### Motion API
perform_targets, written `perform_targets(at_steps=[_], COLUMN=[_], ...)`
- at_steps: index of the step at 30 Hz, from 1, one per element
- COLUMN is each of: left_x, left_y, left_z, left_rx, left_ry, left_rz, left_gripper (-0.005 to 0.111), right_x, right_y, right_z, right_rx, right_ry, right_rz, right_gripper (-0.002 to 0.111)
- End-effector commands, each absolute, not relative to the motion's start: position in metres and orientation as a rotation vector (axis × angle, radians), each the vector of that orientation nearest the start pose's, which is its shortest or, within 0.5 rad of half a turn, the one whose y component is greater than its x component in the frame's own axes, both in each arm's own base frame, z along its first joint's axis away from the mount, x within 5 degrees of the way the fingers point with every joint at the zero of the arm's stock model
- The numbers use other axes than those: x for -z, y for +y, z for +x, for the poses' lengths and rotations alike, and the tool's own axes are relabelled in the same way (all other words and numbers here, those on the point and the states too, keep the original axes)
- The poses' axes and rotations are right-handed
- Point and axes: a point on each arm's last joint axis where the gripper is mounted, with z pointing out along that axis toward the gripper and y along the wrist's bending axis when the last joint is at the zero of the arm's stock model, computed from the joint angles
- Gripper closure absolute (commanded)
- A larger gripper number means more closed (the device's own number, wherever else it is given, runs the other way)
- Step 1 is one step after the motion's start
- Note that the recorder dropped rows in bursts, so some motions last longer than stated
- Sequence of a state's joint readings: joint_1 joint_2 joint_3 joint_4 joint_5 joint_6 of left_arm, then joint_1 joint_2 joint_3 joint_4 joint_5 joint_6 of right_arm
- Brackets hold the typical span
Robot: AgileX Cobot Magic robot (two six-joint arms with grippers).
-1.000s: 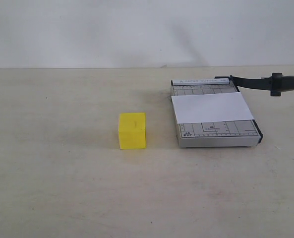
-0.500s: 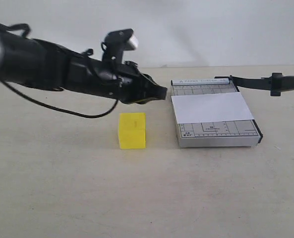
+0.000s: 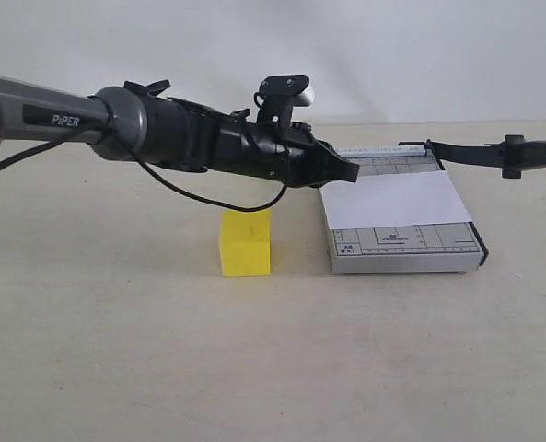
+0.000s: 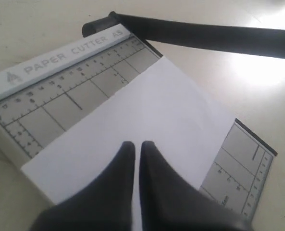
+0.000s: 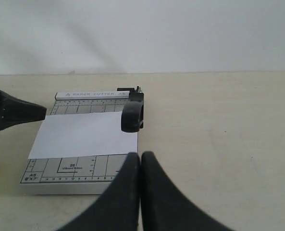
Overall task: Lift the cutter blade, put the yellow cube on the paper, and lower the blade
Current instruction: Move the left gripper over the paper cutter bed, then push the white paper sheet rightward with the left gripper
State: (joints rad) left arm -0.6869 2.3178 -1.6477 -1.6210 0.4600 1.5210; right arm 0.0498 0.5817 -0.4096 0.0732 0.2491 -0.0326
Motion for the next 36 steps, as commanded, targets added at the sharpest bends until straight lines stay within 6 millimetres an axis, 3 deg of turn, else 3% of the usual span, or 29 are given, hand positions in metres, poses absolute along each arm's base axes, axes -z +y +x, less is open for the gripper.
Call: perform_targets(at_steps=[1, 10, 28, 36], left_x=[-0.140, -0.134, -0.094, -0.106], left_y=[-0.378, -0.380, -0.397, -0.408], left_z=[0.357, 0.357, 0.359, 0.366], left_rx=[0.941, 0.817, 0.958, 0.949], left_ry=[1.988, 2.047, 2.121, 2.091], left_rz=[1.005, 1.015, 1.094, 1.146], left_gripper=[0.102, 0.102, 0.102, 0.102], right_x=[-0.280, -0.280, -0.279, -0.280], right_y=[0.008, 0.008, 0.008, 0.008], right_z=[0.122, 0.122, 0.122, 0.122], right_rx=[-0.068, -0.068, -0.068, -0.068], right_ry=[1.913, 1.917, 1.921, 1.919], right_rz=[-0.034, -0.036, -0.036, -0.036], right_gripper=[0.108, 0.108, 0.108, 0.108])
